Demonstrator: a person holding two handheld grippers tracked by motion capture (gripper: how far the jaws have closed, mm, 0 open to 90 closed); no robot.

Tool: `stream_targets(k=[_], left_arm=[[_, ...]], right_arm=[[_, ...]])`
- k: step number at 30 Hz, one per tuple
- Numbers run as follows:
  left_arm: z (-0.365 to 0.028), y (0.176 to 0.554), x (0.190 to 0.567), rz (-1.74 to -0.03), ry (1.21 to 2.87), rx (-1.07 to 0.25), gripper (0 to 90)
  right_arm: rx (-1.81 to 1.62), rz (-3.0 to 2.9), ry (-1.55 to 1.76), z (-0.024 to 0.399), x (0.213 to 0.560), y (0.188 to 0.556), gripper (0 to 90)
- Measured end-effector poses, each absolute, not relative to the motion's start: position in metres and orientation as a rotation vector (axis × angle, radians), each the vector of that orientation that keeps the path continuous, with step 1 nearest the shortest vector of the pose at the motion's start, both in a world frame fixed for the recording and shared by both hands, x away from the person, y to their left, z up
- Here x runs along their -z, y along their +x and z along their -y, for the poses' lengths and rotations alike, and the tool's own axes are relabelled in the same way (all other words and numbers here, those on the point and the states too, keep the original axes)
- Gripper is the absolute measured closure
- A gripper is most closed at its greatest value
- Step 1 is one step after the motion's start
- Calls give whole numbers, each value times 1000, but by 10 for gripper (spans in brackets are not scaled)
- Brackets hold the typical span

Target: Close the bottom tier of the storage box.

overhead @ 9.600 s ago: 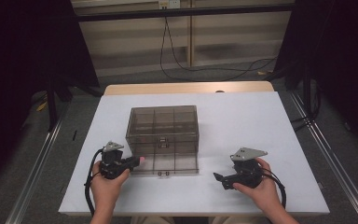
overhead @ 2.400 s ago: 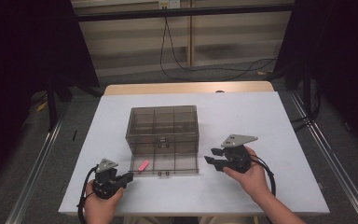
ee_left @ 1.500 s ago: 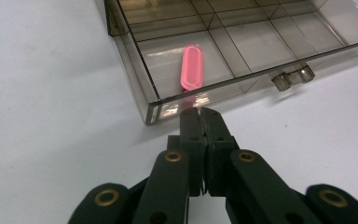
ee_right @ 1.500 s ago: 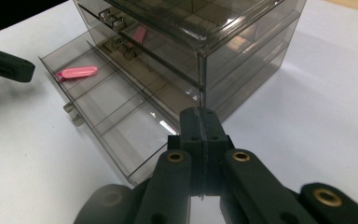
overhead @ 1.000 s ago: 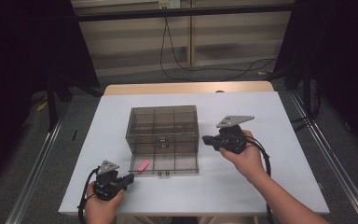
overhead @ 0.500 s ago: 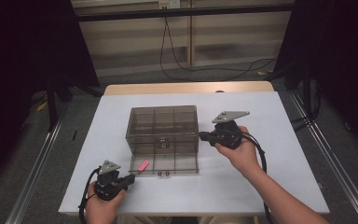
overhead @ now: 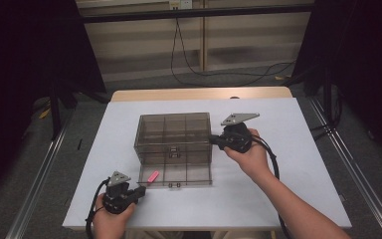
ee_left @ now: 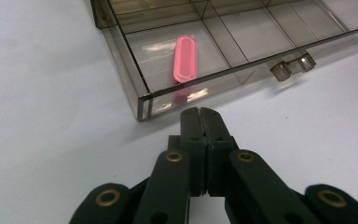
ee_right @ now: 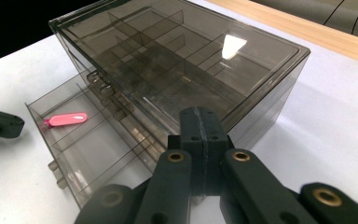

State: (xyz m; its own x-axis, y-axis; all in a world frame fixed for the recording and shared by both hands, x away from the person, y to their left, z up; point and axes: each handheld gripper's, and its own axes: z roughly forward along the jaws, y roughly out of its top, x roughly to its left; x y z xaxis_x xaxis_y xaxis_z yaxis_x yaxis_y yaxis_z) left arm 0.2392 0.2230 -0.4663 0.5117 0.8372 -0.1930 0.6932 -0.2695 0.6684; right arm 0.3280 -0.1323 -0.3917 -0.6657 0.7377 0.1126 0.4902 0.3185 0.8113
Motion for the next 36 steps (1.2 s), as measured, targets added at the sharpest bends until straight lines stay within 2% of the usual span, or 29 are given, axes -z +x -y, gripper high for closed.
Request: stream_targets(k=[36], left_arm=[[-206, 247, 468, -1211, 2040, -240, 898]], right_arm=[[-1263, -2315, 1146, 123, 394, 332, 900]])
